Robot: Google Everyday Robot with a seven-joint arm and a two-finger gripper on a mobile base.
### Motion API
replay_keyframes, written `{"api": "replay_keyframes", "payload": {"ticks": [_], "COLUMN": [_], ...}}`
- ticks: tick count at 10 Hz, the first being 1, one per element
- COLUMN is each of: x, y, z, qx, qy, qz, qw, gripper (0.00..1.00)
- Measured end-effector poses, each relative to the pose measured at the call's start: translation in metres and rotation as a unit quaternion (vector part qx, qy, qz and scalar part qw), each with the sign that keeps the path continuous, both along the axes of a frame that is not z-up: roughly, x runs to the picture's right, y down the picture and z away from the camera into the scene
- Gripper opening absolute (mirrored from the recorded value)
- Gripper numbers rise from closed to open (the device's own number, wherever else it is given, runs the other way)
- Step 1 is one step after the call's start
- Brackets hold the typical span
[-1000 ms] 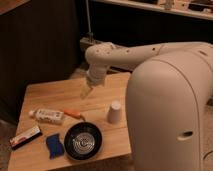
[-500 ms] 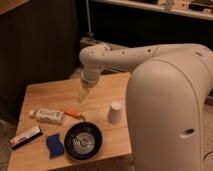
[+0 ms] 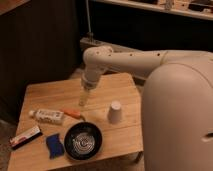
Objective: Place the bottle in the ceramic bowl
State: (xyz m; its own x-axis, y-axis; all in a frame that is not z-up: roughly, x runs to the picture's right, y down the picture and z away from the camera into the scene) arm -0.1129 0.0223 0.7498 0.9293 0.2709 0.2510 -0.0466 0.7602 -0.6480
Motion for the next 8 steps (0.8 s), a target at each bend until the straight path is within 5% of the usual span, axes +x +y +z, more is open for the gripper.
{"api": "replay_keyframes", "payload": {"ticks": [1,3,4,6,8], "x": [-0.006,-0.017,-0.021,-0.028,-0.03], "y": [0.005,0.015,0.022,0.03,0.035], "z": [-0.004,-0.012,-0.016,-0.023,-0.027], "qx": [0.009,0.02,0.02,0.018,0.017], "qy": [-0.052,-0.134,-0.186,-0.249,-0.293], "qz": [-0.048,-0.129,-0.181,-0.24,-0.278], "qw": [0.9975,0.9824,0.9656,0.938,0.9147], "gripper": [0.8,0.8,0.8,0.8,0.8]}}
